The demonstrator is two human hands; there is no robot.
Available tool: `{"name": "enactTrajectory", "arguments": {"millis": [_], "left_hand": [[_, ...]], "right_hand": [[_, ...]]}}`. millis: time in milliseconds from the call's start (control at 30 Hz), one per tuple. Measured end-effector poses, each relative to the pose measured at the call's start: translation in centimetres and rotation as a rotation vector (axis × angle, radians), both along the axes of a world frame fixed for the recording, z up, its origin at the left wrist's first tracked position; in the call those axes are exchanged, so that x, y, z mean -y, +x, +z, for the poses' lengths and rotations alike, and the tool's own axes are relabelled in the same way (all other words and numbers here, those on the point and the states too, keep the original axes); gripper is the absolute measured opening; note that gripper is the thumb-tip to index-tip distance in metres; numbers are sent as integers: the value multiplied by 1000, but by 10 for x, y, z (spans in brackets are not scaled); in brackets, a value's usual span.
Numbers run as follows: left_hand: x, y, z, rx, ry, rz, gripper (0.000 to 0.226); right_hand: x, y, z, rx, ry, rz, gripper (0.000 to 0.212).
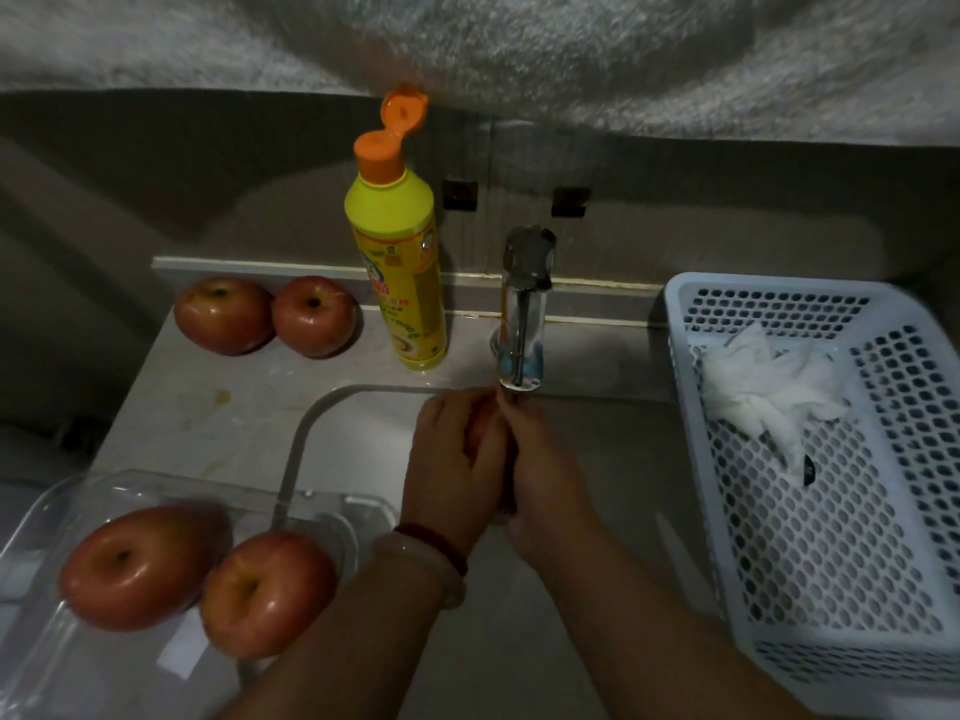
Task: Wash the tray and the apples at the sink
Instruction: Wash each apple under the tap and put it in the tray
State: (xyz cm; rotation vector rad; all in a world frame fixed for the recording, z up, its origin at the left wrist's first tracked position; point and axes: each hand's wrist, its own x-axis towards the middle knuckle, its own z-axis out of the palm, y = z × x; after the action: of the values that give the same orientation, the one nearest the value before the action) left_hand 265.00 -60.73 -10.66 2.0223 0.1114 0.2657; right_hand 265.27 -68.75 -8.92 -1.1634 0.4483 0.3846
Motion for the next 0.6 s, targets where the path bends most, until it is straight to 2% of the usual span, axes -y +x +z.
{"name": "enactTrajectory", "arguments": {"millis": [67, 100, 167, 267, 300, 333, 400, 433, 467, 533, 600], "left_hand": [[0, -5, -5, 139, 44, -120, 27], [1, -5, -6, 139, -2, -123, 27], [7, -4, -3, -21, -201, -2, 25], [14, 6, 8, -438, -649, 157, 26], [15, 8, 10, -494, -742, 173, 21], [17, 8, 13, -496, -747, 168, 12], [20, 3, 14, -357, -530, 121, 5], [21, -1, 11, -247, -397, 83, 4], [21, -3, 5, -136, -272, 30, 10], [19, -3, -7, 20, -61, -123, 29], [18, 1, -14, 18, -42, -169, 27]], "right_hand": [[11, 9, 5, -126, 180, -11, 21], [14, 12, 6, -159, 228, -25, 19], [16, 10, 5, -189, 255, -37, 18], [12, 4, -12, -85, 199, -81, 30], [12, 3, -18, -32, 144, -104, 27], [12, 2, -23, 14, 50, -116, 24], [12, 1, -23, 112, -137, -135, 26], [13, 2, -24, 144, -162, -170, 26], [14, 4, -25, 130, -118, -207, 25], [14, 6, -21, -51, 158, -214, 25], [17, 7, -17, -184, 273, -143, 28]]}}
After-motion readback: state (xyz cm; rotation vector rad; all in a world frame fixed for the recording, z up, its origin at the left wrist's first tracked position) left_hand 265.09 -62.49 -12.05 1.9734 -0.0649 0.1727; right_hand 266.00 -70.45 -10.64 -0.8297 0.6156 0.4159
